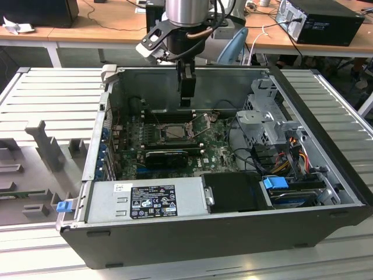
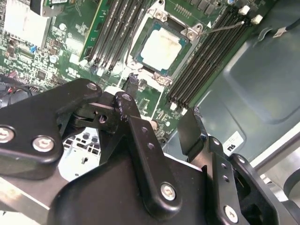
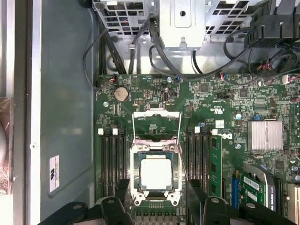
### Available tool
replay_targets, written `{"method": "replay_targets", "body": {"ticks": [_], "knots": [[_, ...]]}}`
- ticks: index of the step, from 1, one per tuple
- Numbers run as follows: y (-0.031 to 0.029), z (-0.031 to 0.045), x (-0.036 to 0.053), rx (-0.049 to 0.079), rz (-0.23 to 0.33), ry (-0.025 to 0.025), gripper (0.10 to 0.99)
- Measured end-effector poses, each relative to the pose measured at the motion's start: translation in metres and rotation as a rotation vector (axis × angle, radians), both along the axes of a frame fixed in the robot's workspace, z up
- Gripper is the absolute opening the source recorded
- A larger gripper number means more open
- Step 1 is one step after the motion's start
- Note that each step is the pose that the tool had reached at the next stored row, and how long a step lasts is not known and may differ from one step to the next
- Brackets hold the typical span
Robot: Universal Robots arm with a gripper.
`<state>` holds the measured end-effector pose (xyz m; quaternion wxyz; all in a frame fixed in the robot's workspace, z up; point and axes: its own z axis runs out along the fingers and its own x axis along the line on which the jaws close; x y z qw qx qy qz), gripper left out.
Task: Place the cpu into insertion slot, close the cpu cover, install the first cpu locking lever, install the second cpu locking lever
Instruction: 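Place the cpu into insertion slot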
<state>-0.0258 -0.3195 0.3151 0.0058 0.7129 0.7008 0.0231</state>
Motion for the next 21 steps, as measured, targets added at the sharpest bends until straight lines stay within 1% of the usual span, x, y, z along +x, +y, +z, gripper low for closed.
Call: {"method": "replay_targets", "body": {"ticks": [5, 7, 8, 11, 13, 14, 17, 21], "knots": [[0.0000, 0.0163, 0.0000, 0.000, 0.000, 0.0000, 0.604], [0.0000, 0.0215, 0.0000, 0.000, 0.000, 0.0001, 0.604], [0.0000, 0.0227, 0.0000, 0.000, 0.000, 0.0001, 0.604], [0.0000, 0.0245, 0.0007, 0.000, 0.001, 0.0002, 0.604], [0.0000, 0.0250, 0.0016, 0.000, 0.000, 0.0013, 0.604], [0.0000, 0.0251, 0.0033, 0.000, 0.000, 0.0035, 0.604], [0.0000, 0.0251, 0.0081, 0.000, 0.000, 0.0075, 0.604], [0.0000, 0.0251, 0.0144, 0.000, 0.000, 0.0089, 0.604]]}}
